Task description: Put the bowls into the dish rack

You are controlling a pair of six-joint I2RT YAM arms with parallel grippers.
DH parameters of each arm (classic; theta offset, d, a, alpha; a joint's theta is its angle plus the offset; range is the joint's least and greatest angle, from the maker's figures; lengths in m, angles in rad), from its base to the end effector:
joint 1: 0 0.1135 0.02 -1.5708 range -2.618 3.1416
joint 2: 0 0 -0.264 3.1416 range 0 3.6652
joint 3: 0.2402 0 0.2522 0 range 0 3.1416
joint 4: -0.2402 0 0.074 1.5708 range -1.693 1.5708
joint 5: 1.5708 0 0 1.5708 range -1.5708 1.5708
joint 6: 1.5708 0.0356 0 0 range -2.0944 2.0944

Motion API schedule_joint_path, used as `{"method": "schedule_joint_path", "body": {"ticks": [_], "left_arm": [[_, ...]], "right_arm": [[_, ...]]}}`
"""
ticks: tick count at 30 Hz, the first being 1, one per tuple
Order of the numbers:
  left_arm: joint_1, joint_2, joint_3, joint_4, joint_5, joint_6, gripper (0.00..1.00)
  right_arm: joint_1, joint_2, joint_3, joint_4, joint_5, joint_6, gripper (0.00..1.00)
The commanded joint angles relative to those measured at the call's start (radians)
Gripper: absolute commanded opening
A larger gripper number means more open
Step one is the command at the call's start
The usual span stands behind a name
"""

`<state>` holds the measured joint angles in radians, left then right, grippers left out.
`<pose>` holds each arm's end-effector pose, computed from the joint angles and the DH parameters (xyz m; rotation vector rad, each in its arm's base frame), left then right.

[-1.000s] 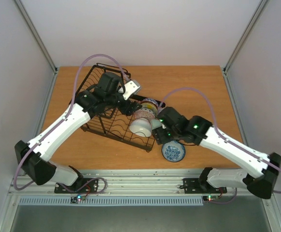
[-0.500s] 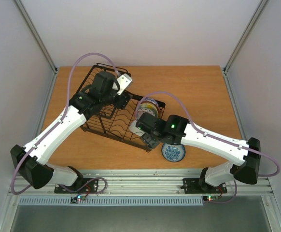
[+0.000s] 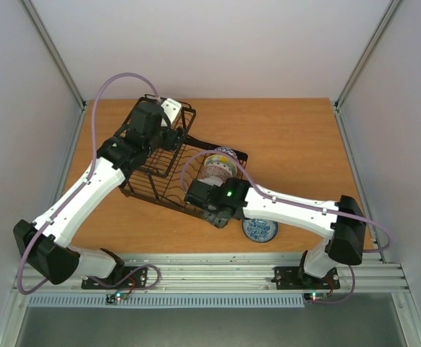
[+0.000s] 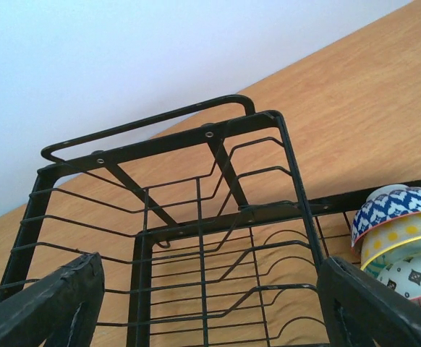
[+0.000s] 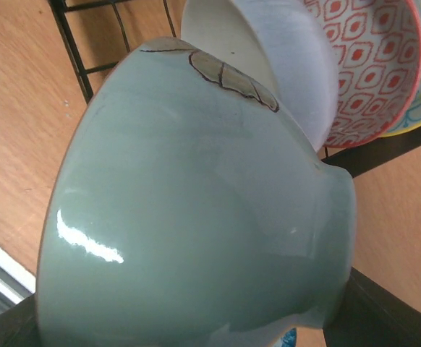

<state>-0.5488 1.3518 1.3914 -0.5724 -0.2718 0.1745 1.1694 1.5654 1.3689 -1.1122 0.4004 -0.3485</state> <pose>0.2595 -0.1475 0.3858 0.5829 1.9994 0.0583 0.1293 0.2691 0.2854 -1.8202 2.0249 -0.3633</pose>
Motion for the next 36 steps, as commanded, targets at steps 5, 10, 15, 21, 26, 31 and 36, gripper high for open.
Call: {"method": "schedule_joint_path", "body": {"ticks": [5,10,15,21,26,31,36], "left_arm": [[0.004,-0.013,-0.013,0.068,-0.025,-0.021,0.82],[0.004,-0.013,-0.013,0.065,-0.015,-0.023,0.83],[0.004,-0.013,-0.018,0.065,-0.003,-0.021,0.83],[0.004,-0.008,-0.020,0.063,0.011,-0.020,0.84],[0.004,-0.008,-0.020,0.063,0.016,-0.020,0.84],[0.005,-0.007,-0.019,0.062,0.019,-0.021,0.84],[0.004,-0.007,-0.019,0.061,0.023,-0.021,0.85]], "right_arm": [[0.036,0.125,0.044,0.062,0.090,-0.048,0.01],[0.054,0.206,0.069,0.066,0.122,-0.050,0.01],[0.058,0.248,0.083,0.074,0.151,-0.049,0.01],[0.058,0.284,0.087,0.070,0.168,-0.042,0.03],[0.058,0.292,0.081,0.075,0.163,-0.033,0.06],[0.058,0.281,0.077,0.075,0.135,-0.029,0.32],[0.058,0.268,0.070,0.080,0.147,-0.016,0.52]]}}
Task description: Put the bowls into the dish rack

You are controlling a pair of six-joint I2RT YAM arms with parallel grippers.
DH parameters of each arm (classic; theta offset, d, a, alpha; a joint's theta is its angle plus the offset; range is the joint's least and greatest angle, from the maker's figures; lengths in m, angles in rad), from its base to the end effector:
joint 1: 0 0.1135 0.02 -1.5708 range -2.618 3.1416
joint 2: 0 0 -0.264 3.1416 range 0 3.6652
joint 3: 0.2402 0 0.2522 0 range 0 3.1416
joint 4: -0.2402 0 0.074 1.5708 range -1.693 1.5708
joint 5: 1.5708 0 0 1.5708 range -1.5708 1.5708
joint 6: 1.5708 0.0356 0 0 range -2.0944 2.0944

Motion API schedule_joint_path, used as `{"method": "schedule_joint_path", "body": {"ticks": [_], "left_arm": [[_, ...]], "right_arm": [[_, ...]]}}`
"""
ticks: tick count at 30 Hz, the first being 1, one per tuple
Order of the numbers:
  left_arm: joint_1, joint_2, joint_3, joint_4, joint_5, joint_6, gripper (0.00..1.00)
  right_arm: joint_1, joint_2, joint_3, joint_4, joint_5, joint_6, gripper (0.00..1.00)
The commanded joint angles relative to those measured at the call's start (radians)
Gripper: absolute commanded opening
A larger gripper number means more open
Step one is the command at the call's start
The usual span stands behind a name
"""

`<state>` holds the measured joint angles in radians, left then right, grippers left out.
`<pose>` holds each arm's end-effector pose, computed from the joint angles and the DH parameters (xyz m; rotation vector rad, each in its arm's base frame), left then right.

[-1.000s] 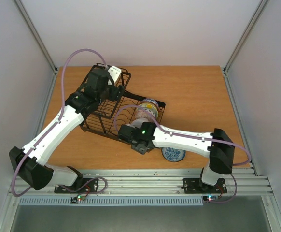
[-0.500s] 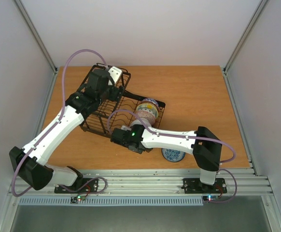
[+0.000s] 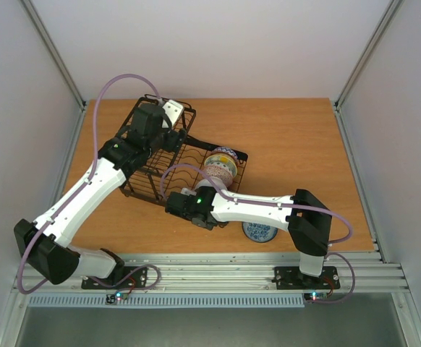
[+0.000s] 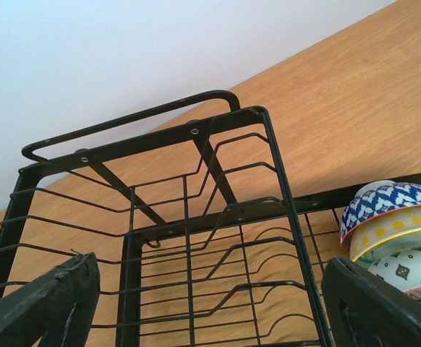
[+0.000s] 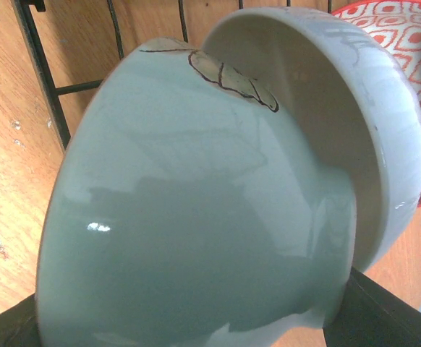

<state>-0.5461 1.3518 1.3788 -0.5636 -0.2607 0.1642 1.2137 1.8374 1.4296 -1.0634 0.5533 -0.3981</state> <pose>0.2603 -0.1475 0.3824 0.5784 2.0060 0.0432 0.1394 0.3201 0.2223 -1.9620 1.9373 -0.6641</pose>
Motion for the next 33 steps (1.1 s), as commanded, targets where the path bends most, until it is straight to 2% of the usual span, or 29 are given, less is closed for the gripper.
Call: {"method": "schedule_joint_path", "body": {"ticks": [1,7,17,27,33], "left_arm": [[0.002,-0.007,-0.006,0.051,0.012,-0.012,0.85],[0.002,-0.008,-0.005,0.051,0.015,-0.011,0.85],[0.002,-0.006,-0.005,0.050,0.019,-0.010,0.85],[0.002,-0.006,-0.001,0.048,0.020,-0.011,0.85],[0.002,-0.008,-0.003,0.047,0.019,-0.010,0.85]], "right_arm": [[0.014,-0.005,0.008,0.030,0.000,0.037,0.54],[0.014,-0.020,-0.001,0.025,0.009,0.052,0.65],[0.014,-0.044,-0.029,0.013,-0.007,0.075,0.72],[0.018,-0.068,-0.047,0.028,-0.059,0.065,0.93],[0.019,-0.073,-0.034,0.026,-0.032,0.065,0.96]]}}
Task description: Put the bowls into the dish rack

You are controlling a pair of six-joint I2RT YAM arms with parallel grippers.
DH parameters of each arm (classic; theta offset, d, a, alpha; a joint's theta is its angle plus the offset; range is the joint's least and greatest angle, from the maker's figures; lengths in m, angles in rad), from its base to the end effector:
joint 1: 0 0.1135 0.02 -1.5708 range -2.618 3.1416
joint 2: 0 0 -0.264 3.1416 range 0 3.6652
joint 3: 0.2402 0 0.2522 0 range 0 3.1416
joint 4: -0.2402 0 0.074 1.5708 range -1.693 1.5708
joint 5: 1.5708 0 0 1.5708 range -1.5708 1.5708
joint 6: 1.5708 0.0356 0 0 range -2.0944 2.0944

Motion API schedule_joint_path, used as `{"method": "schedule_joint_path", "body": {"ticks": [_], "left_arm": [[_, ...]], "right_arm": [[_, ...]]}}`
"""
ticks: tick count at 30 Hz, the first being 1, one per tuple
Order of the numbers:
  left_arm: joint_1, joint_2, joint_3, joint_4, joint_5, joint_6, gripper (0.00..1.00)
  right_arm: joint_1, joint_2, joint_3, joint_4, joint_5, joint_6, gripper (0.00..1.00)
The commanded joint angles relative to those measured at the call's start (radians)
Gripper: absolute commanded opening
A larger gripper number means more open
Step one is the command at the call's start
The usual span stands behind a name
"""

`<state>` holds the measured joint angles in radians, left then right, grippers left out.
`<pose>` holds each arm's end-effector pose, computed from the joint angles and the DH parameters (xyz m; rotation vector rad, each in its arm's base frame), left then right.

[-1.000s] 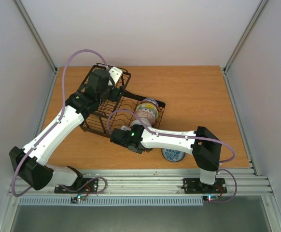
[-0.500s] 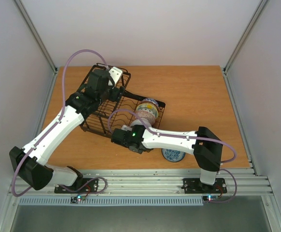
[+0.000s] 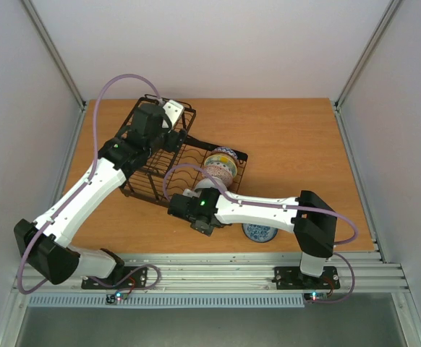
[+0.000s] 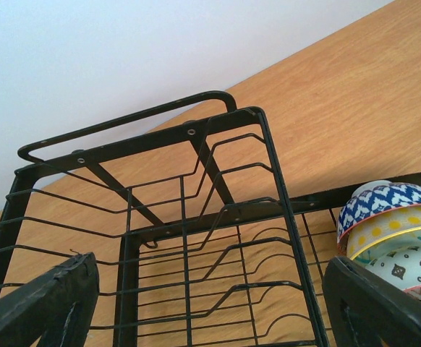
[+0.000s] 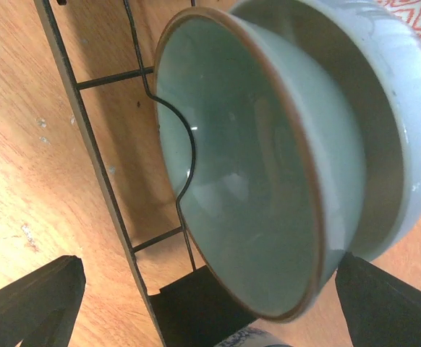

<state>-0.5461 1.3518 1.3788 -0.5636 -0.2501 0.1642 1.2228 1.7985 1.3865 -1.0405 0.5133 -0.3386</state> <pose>0.2602 -0.1478 0.3823 0.5850 2.0056 0.0323 0.1325 0.3141 0.2233 -1.9109 1.9898 -0.5844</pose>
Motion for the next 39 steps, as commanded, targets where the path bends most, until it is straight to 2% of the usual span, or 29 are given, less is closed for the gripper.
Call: {"method": "schedule_joint_path", "body": {"ticks": [1,6,14,18,21,26,32,35,39], "left_arm": [[0.002,-0.008,-0.004,0.047,0.009,-0.010,0.85],[0.002,-0.006,-0.003,0.047,0.014,-0.009,0.85],[0.003,-0.002,0.001,0.039,0.029,-0.010,0.86],[0.002,0.004,0.011,0.012,0.092,-0.016,0.85],[0.002,0.015,0.027,-0.021,0.199,-0.021,0.85],[-0.011,0.039,0.046,-0.066,0.359,-0.023,0.83],[-0.051,0.058,0.054,-0.077,0.380,-0.017,0.83],[-0.062,0.066,0.056,-0.079,0.379,-0.014,0.83],[-0.072,0.073,0.054,-0.079,0.371,-0.012,0.83]], "right_arm": [[0.010,-0.039,0.008,0.001,0.015,0.007,0.96],[0.011,-0.128,-0.012,-0.004,0.034,0.035,0.96],[0.011,-0.434,-0.108,0.009,0.028,0.171,0.96],[-0.010,-0.544,-0.139,-0.111,0.101,0.398,0.99],[-0.068,-0.605,-0.175,-0.229,0.056,0.635,0.97],[-0.160,-0.698,-0.303,-0.360,-0.008,0.894,0.91],[-0.351,-0.893,-0.552,-0.216,-0.219,0.892,0.89],[-0.395,-0.915,-0.631,-0.120,-0.297,0.871,0.88],[-0.404,-0.891,-0.697,0.008,-0.354,0.855,0.80]]}}
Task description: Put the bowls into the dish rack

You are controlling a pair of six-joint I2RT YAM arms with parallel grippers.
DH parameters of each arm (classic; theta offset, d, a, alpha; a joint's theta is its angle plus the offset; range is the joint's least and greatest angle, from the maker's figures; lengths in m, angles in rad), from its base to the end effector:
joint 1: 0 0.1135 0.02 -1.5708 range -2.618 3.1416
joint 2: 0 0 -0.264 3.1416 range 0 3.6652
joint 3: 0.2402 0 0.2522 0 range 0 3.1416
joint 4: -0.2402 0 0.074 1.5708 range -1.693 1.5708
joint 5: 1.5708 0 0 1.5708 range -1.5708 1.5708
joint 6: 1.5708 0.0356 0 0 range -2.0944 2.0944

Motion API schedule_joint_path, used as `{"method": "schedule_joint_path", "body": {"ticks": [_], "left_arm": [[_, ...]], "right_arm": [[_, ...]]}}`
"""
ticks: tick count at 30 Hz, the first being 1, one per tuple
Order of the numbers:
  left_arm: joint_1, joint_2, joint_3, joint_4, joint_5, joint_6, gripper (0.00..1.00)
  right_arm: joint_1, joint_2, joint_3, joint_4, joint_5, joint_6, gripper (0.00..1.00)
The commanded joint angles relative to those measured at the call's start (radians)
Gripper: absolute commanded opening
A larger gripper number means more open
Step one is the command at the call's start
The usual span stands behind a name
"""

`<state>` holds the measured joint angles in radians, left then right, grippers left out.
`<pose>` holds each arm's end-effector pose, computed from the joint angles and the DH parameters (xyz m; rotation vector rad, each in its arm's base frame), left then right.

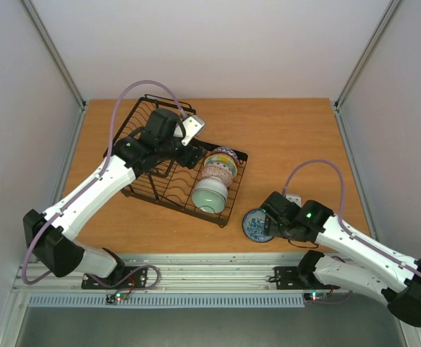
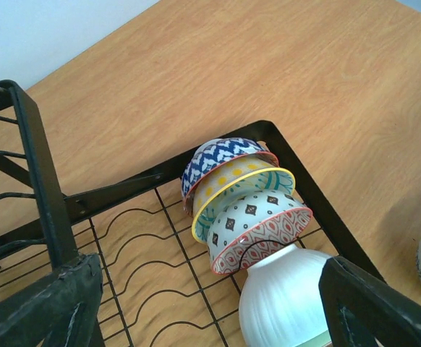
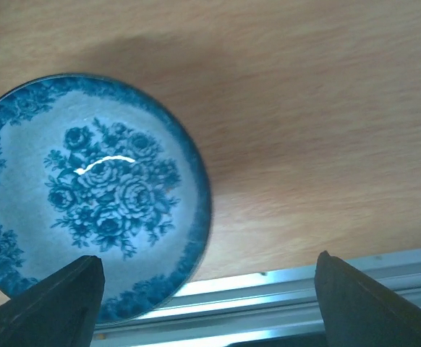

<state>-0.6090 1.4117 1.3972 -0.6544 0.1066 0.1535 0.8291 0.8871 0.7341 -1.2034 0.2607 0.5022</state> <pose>0.2519 -0.1803 0.3628 0.8950 2.0759 -0.3645 0.0929 0.0878 0.2342 -0.4183 2.7804 -0.1030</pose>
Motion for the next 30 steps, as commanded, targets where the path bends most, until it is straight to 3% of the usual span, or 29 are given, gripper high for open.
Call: {"method": "schedule_joint_path", "body": {"ticks": [1,5,14,20,26,30], "left_arm": [[-0.010,0.013,0.036,0.012,0.012,0.000,0.83],[-0.012,0.012,0.034,0.012,0.010,0.003,0.83],[-0.016,0.012,0.035,0.011,0.017,0.003,0.83],[-0.024,0.016,0.033,0.011,0.022,0.003,0.83],[-0.054,0.038,0.041,-0.013,0.078,0.011,0.83],[-0.133,0.095,0.085,-0.101,0.107,0.064,0.83]], "right_arm": [[-0.011,0.028,-0.057,0.199,-0.110,0.012,0.76],[-0.022,0.085,-0.100,0.260,-0.118,0.021,0.60],[-0.030,0.134,-0.179,0.330,-0.131,0.060,0.37],[-0.030,0.123,-0.148,0.271,-0.090,0.053,0.02],[-0.028,0.070,-0.031,0.128,0.000,0.003,0.01],[-0.028,0.043,0.110,0.064,0.060,-0.073,0.01]]}}
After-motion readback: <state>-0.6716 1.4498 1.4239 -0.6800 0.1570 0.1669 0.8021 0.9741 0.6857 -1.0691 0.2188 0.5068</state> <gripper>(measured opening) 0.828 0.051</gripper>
